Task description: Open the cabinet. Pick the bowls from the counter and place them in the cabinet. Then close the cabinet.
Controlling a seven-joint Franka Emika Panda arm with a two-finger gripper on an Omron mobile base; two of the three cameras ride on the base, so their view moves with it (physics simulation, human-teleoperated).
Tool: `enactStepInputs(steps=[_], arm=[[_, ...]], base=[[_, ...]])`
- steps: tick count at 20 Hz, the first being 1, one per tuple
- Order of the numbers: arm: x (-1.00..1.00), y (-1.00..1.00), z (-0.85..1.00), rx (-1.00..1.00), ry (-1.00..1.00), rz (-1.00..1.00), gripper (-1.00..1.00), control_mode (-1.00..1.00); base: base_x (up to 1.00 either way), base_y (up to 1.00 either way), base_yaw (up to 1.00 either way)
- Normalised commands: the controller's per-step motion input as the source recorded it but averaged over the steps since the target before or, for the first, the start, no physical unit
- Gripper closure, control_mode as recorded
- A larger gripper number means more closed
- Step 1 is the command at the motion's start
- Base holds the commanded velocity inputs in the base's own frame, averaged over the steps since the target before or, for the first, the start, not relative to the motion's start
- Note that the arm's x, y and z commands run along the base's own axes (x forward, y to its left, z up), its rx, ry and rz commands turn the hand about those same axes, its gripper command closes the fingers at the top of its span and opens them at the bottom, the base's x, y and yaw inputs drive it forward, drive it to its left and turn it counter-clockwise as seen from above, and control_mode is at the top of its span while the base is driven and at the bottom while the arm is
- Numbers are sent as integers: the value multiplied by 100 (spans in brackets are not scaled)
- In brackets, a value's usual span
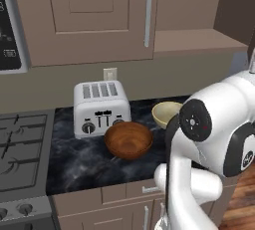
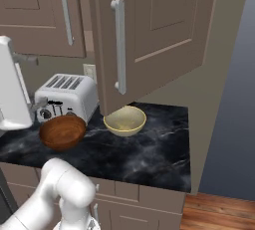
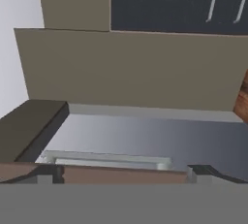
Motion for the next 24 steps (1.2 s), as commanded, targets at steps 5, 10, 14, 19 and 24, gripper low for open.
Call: enactStepInputs(steps=[5,10,14,19,24], arm=[[44,-4,-40,4,10,0,-100,-100],[43,-23,-27,6,6,0,-100,-100],[46,-25,-16,5,5,0,-100,-100],[57,-22,-24,4,0,0,-100,-100],[59,-19,-26,3,0,0,-100,-100]], base=[[0,0,0],[0,0,0],[0,0,0],[0,0,0],[0,0,0]])
